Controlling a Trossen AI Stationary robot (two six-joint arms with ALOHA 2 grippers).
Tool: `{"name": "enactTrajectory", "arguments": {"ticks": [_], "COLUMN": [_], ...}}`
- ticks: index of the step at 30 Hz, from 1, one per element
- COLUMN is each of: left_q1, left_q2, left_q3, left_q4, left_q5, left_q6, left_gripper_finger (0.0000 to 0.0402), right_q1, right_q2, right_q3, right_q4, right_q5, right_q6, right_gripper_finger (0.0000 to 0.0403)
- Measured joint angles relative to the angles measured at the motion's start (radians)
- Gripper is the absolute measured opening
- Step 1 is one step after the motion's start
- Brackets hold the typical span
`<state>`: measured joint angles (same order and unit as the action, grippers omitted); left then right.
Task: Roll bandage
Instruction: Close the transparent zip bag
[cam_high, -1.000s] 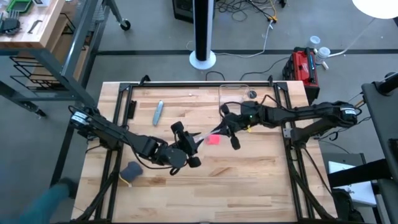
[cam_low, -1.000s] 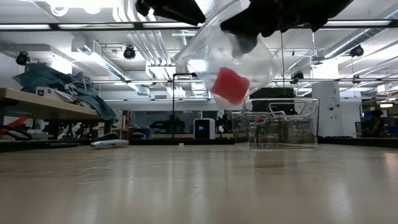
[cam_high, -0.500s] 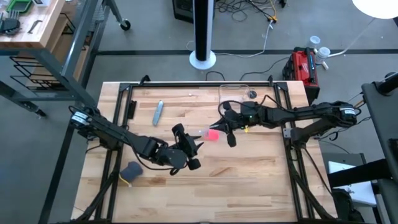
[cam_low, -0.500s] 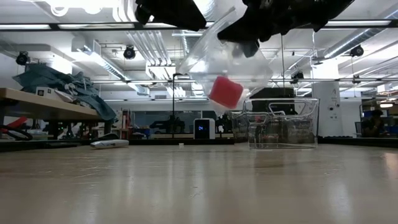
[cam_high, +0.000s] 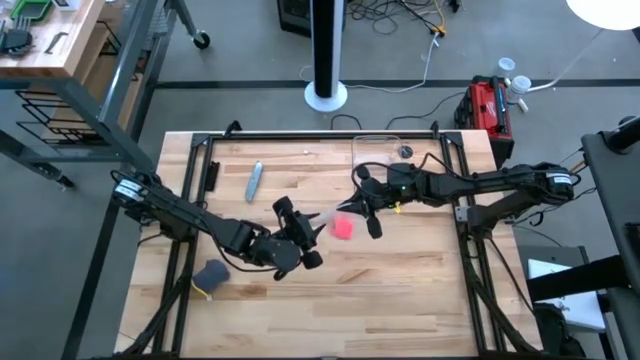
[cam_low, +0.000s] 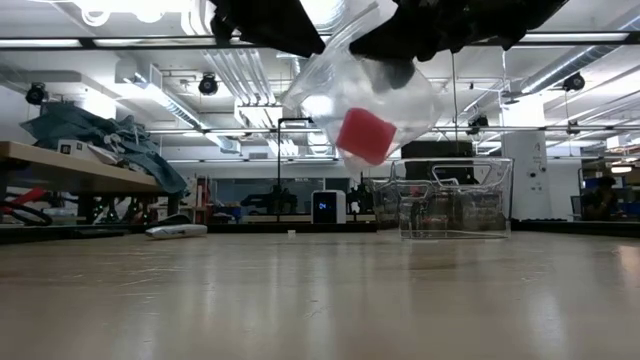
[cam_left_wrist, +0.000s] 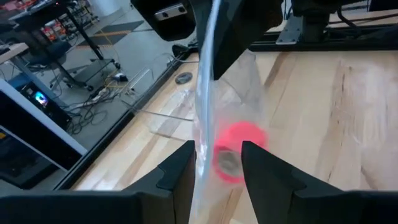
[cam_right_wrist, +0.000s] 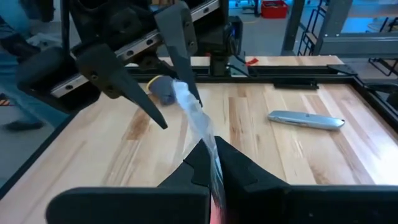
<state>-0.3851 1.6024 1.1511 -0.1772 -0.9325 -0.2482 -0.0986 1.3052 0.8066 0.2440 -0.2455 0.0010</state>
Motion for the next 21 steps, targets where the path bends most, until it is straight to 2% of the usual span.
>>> {"name": "enactTrajectory", "arguments": {"ticks": [12,21], "left_q1": [0.001,0.001], "left_q2": [0.005,0.006], "left_q3": [-0.014,-0.015], "left_q4": [0.013,0.020], "left_q5": [-0.001,0.000], "left_q6": [-0.023,-0.024], "left_gripper_finger": [0.0105,0.0115], "right_q1": [0.000,0.000], "right_q2": [0.000,0.000], "right_q3": [0.000,0.000], "right_q4": [0.000,0.000], "right_q5": [-0.001,-0.001], "right_q6": [-0.002,-0.005], "right_gripper_finger": [0.0000,0.0000]}}
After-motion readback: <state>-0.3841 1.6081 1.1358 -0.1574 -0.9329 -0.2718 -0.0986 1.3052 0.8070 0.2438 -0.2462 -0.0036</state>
